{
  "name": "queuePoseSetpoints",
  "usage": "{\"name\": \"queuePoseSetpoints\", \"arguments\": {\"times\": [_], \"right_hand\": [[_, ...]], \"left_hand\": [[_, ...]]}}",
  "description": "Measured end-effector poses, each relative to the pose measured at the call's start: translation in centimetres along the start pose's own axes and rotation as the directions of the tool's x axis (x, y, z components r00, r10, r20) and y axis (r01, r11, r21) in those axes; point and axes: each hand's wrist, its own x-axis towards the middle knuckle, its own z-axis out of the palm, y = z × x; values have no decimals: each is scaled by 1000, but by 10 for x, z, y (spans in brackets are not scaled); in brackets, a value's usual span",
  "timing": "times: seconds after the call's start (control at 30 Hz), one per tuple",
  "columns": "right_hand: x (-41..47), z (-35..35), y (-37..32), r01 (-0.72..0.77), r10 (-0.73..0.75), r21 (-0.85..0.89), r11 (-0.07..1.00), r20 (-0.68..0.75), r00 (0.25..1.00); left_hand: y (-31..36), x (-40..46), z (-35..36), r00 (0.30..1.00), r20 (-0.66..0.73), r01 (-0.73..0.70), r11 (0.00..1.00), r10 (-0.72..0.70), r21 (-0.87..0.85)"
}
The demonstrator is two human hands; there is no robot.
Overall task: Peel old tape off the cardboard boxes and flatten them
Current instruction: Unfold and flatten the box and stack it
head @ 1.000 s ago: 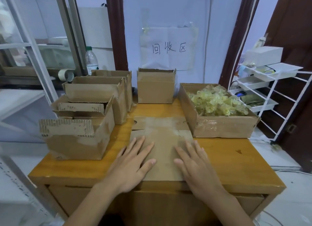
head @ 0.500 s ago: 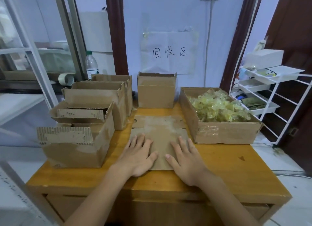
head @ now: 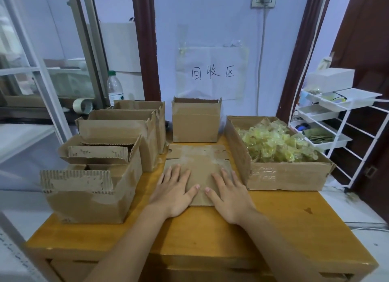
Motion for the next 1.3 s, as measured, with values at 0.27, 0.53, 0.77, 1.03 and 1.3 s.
{"name": "queuePoseSetpoints", "arguments": {"times": [0.27, 0.53, 0.77, 1.03, 1.3], "right_hand": [[4, -5, -2, -3, 4, 29, 1000, -37, 999], [-12, -7, -6, 57, -28, 108, 993, -246, 969], [-24, -11, -8, 166, -125, 46, 985, -466, 876], [50, -122, -51, 178, 114, 599, 781, -417, 902], [183, -136, -23, -130, 324, 830, 543, -64, 944]], "left_hand": [[0, 9, 3, 991, -132, 3, 1000, -6, -24], [-1, -4, 9, 867, -490, -118, 993, 87, -31], [2, -20, -10, 827, -560, -142, 984, 57, -110], [38, 56, -95, 889, -397, -52, 811, -228, -582], [19, 162, -135, 894, -307, 128, 843, -326, -523]]}}
